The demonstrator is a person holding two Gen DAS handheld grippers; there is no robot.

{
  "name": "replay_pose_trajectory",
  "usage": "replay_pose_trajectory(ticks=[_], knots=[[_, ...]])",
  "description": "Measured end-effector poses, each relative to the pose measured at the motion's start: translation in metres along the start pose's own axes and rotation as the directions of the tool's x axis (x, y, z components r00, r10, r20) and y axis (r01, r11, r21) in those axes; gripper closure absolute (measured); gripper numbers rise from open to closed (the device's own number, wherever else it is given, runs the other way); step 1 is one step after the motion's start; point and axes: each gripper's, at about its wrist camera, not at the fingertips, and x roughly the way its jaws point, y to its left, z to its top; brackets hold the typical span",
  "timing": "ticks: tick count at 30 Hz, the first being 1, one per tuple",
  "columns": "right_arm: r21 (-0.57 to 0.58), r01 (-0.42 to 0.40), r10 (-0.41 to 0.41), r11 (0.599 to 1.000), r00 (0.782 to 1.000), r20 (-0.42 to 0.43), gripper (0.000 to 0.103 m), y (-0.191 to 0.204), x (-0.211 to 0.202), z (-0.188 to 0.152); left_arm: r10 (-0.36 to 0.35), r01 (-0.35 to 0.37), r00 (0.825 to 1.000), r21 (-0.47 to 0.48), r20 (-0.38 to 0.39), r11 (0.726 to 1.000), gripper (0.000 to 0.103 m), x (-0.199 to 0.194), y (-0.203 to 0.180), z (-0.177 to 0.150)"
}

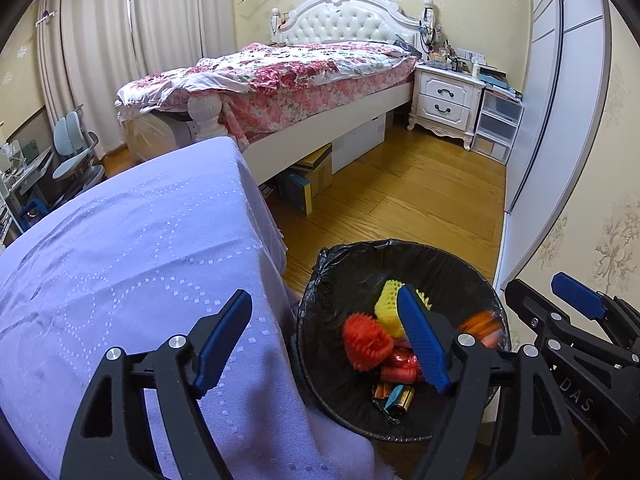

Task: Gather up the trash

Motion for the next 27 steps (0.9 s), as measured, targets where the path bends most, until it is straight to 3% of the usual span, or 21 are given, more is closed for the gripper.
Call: replay_pose_trajectory(ticks=[10,27], knots=[[0.003,0.019,-0.019,1.000,1.000,0.014,0.035,-0.002,-0.004,0.002,0.011,-0.011,1.000,-0.023,0.005,1.000,0.025,-0.001,0.007,0.002],[-0.006,0.048,-0.048,0.999,0.998,0.051,0.021,0.004,-0.022,0.002,0.029,-0.028,0.996,-0.014,0.083,1.000,0.020,-0.027,0.010,0.002]])
